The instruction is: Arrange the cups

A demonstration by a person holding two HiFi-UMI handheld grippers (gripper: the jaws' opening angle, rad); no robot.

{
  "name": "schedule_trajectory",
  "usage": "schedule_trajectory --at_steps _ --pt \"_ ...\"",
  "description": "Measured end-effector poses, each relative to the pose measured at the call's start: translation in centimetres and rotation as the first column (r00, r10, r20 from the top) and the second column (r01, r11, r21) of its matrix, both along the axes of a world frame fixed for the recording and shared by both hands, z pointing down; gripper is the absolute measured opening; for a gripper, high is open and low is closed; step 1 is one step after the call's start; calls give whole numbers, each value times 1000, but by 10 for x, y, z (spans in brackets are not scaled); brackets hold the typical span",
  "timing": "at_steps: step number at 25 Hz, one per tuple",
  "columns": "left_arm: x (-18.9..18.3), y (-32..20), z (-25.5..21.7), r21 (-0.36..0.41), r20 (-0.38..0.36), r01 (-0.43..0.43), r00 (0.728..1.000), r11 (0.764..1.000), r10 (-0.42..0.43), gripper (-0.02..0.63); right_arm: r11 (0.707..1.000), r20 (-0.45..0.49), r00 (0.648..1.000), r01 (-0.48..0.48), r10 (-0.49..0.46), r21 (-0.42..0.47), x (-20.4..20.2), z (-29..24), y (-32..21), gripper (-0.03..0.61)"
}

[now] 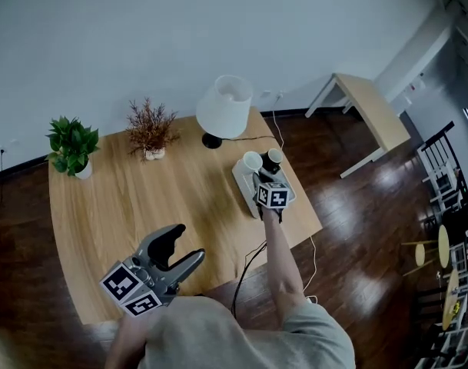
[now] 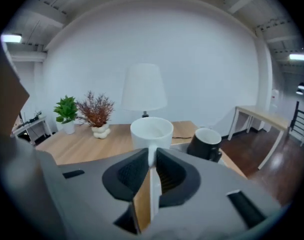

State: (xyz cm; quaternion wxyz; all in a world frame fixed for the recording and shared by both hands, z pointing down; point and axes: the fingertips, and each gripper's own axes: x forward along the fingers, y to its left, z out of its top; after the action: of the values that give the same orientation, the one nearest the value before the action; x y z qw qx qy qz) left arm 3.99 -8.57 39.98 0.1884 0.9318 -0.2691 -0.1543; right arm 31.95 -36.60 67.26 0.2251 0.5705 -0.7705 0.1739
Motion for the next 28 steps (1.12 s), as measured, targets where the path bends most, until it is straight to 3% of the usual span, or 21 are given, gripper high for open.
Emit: schedule_trajectory --at_steps 6,14,18,25,28 --pt "13 1 -13 39 3 -32 999 999 32 267 994 -99 994 -47 38 -98 33 23 -24 67" --pt "46 0 -17 59 21 -116 993 991 115 267 994 -103 993 -64 55 -88 35 38 -28 67" --pt "47 0 -18 59 20 -123 992 991 122 268 995 -91 994 -67 60 -78 36 40 -25 70" --pt "46 -1 -18 54 5 -132 991 990 132 268 984 -97 984 -158 149 -87 46 46 4 89" --pt "44 -1 -19 56 2 -131 991 990 131 268 984 -45 986 -161 158 -72 40 37 24 89"
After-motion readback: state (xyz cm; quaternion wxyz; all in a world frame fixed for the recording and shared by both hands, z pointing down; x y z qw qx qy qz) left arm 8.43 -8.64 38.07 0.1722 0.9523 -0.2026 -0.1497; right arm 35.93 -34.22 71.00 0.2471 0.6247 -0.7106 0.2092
